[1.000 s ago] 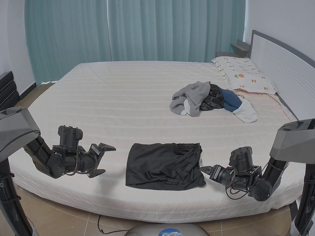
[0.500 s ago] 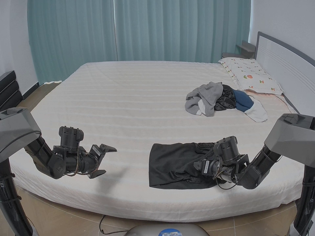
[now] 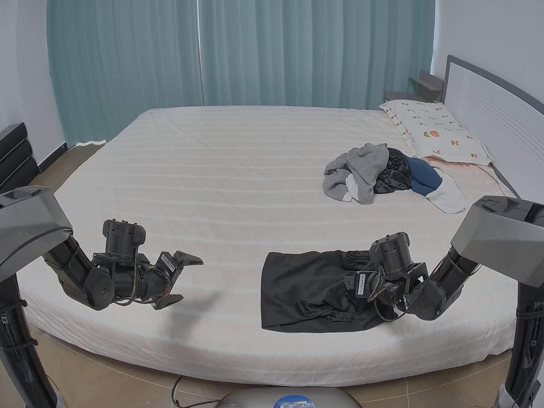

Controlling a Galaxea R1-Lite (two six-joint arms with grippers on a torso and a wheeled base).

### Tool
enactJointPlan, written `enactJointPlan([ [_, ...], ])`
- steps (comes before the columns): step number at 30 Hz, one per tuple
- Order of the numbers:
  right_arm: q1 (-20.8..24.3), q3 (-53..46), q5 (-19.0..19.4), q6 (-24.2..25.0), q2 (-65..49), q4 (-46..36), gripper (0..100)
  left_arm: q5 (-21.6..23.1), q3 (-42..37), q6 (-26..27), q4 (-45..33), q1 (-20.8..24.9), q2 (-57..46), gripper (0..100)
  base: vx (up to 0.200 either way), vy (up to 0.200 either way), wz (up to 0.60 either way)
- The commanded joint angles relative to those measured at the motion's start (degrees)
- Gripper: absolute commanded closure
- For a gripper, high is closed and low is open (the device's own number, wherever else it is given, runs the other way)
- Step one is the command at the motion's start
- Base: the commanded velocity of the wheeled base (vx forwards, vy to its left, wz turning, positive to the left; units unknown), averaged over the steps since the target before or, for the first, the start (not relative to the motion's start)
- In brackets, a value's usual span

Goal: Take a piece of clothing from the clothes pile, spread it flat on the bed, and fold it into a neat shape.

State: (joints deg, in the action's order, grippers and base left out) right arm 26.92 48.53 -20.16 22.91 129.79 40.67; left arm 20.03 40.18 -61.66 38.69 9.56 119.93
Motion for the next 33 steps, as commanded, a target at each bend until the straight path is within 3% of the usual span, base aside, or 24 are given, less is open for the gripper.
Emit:
enactJointPlan([
  [1, 0.24, 0.95, -0.05, 0.03, 1.34, -0.24, 0, 0.01, -0.01, -0.04, -0.02, 0.02, 0.22, 0, 0.000, 0.000, 0.00],
  [18, -3.19, -1.25, 0.30, -0.76, 0.99, -4.28, 0, 0.01, 0.07, -0.04, -0.02, 0.02, 0.22, 0, 0.000, 0.000, 0.00],
  [23, -6.97, -6.52, 2.06, -4.98, -2.53, -4.90, 0, -0.08, 0.07, -0.04, -0.02, 0.02, 0.22, 0, 0.000, 0.000, 0.00],
  [33, -13.38, -15.92, 7.86, -5.94, -9.38, -4.54, 0, 0.01, 0.07, -0.04, -0.02, 0.02, 0.22, 0, 0.000, 0.000, 0.00],
])
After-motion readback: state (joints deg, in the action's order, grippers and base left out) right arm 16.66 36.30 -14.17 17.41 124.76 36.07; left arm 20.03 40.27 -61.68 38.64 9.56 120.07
